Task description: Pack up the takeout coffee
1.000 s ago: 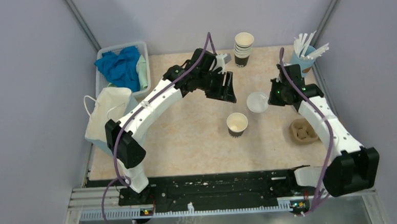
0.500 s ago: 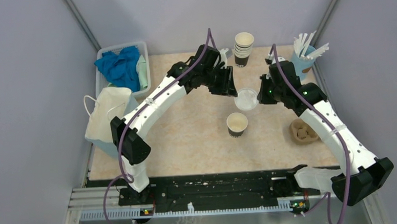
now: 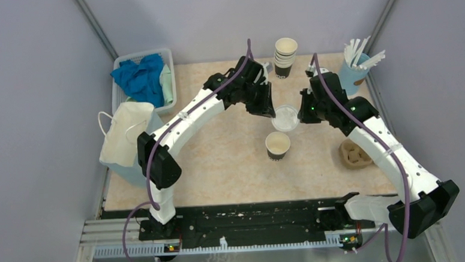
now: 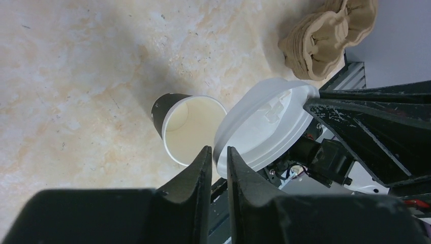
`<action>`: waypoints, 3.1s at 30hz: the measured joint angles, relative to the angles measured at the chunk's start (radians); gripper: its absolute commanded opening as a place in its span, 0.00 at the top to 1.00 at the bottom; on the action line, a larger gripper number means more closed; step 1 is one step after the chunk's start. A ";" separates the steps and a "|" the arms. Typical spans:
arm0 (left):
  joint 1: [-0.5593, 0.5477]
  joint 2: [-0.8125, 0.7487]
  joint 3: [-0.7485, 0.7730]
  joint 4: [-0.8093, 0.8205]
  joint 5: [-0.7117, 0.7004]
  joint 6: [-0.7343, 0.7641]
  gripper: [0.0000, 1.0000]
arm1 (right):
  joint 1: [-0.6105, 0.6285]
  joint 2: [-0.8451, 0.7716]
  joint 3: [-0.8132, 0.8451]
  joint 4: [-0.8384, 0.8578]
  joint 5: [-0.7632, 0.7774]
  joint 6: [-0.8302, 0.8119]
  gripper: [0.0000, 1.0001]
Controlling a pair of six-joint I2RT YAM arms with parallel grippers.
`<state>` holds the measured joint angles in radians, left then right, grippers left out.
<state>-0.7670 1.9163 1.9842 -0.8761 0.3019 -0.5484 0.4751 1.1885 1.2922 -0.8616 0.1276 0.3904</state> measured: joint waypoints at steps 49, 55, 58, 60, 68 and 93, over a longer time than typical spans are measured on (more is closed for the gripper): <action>0.286 -0.232 -0.715 2.200 0.697 -1.471 1.00 | -0.095 -0.007 -0.001 1.160 -1.021 0.696 0.01; 0.282 -0.223 -0.715 2.212 0.702 -1.483 1.00 | -0.077 0.037 0.023 1.172 -1.024 0.695 0.01; 0.281 -0.223 -0.715 2.213 0.702 -1.486 1.00 | -0.068 0.047 0.025 1.173 -1.027 0.695 0.01; 0.281 -0.223 -0.715 2.213 0.702 -1.488 1.00 | -0.063 0.048 0.025 1.176 -1.028 0.695 0.03; 0.281 -0.223 -0.715 2.214 0.702 -1.489 1.00 | -0.063 0.048 0.026 1.168 -1.025 0.686 0.08; 0.281 -0.216 -0.715 2.216 0.703 -1.489 1.00 | -0.058 -0.010 0.038 1.048 -0.977 0.588 0.01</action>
<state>-0.4862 1.7000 1.2694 1.3396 1.0050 -2.0369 0.4168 1.1782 1.3300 0.1860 -0.8494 0.9787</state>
